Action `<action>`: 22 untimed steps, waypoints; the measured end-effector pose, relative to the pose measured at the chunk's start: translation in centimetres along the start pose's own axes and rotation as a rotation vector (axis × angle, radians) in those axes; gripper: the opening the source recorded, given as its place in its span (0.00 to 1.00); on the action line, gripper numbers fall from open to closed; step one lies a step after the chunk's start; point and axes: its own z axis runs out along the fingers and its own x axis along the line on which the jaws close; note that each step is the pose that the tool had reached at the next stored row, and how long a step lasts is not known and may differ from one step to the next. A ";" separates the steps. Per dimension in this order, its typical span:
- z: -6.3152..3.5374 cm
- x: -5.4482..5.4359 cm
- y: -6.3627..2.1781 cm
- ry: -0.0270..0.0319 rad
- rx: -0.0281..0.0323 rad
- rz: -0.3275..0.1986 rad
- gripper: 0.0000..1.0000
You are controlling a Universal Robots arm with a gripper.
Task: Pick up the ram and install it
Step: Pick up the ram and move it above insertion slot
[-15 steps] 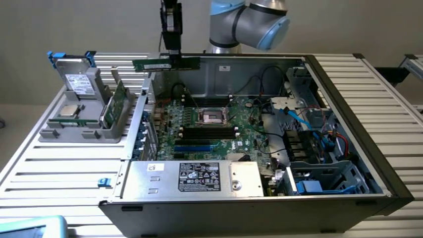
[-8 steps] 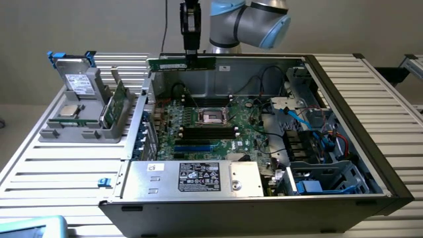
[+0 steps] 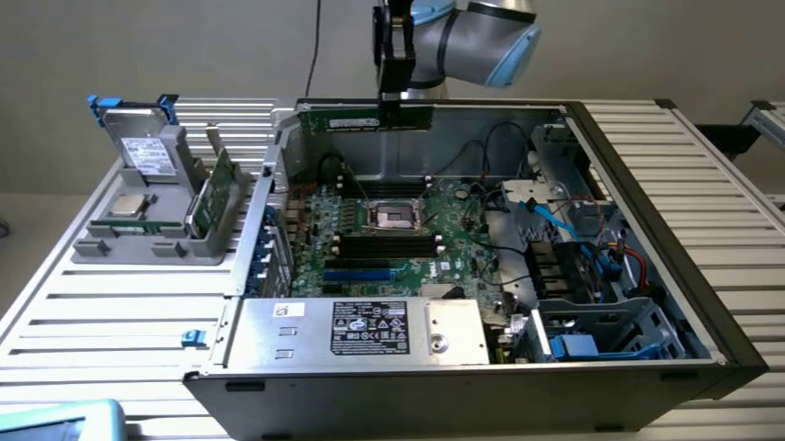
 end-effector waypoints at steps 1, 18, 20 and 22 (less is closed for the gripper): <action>0.00 0.0 -0.42 -0.0001 -0.0009 0.000 0.14; 0.71 -1.4 -2.74 0.0096 -0.0040 0.016 0.14; 0.87 -1.5 -2.81 0.0096 -0.0049 0.026 0.14; 1.01 -1.5 -2.89 0.0094 -0.0056 0.035 0.14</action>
